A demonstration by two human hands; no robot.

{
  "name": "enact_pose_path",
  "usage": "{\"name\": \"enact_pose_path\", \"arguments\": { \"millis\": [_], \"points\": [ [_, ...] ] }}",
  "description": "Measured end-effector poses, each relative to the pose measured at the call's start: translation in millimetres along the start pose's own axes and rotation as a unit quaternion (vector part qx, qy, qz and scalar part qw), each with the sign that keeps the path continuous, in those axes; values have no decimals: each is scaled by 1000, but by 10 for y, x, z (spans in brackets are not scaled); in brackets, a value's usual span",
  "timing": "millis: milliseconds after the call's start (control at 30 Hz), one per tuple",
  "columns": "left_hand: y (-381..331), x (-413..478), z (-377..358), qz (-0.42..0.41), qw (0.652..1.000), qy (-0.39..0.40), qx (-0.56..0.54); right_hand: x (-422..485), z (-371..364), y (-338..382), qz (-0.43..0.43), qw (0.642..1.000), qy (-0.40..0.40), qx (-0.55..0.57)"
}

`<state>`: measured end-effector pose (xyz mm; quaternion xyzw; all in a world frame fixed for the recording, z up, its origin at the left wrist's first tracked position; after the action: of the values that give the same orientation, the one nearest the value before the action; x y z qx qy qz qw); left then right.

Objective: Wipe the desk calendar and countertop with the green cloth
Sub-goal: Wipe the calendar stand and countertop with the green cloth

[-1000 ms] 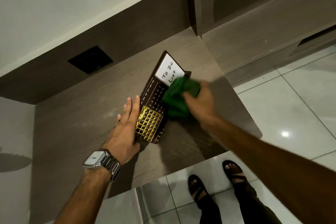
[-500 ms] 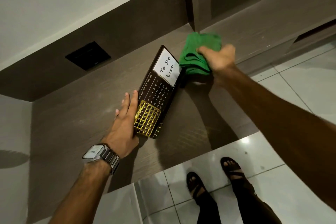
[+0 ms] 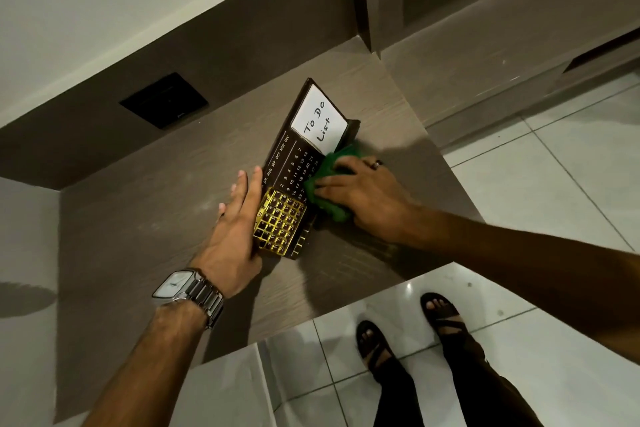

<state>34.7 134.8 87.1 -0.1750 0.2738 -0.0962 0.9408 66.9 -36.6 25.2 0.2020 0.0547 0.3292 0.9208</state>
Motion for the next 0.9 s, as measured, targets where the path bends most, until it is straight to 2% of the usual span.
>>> {"name": "enact_pose_path", "arguments": {
  "millis": [67,167,233,367,500,567,700,767,833,900],
  "points": [
    [-19,-10,7,0,1000,1,-2,49,133,-168,-21,1000,-9,-6],
    [-28,-18,18,2,1000,-1,-1,171,482,-705,-118,990,-64,-43],
    [-34,-15,20,2,1000,-3,3,266,601,-883,-161,982,-59,-78],
    [-36,-5,23,9,1000,-6,-4,311,459,-446,-108,986,-22,-129],
    [-54,-14,28,10,1000,-7,1,199,58,196,-21,994,42,-102],
    [-57,-21,27,9,1000,-4,2,173,109,140,-7,995,49,-81],
    [-43,-24,18,10,1000,-6,0,308,500,-577,-112,989,8,-92],
    [-42,-20,10,11,1000,-3,-3,403,591,-803,-178,978,14,-112],
    [-37,-15,11,18,1000,0,-8,412,545,-696,-206,972,23,-111],
    [-38,-13,20,19,1000,-3,-8,331,332,-287,-177,978,30,-108]
  ]
}}
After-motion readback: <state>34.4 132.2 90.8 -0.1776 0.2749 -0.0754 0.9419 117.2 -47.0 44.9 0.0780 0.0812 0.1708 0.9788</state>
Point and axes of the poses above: each hand's wrist, its own x-axis towards the middle knuckle, its own z-axis out of the back of the hand, y = z × x, the point moved 7 cm from there along x, towards the middle knuckle, and after that the axes turned 7 degrees about y, right-handed, at the moved point
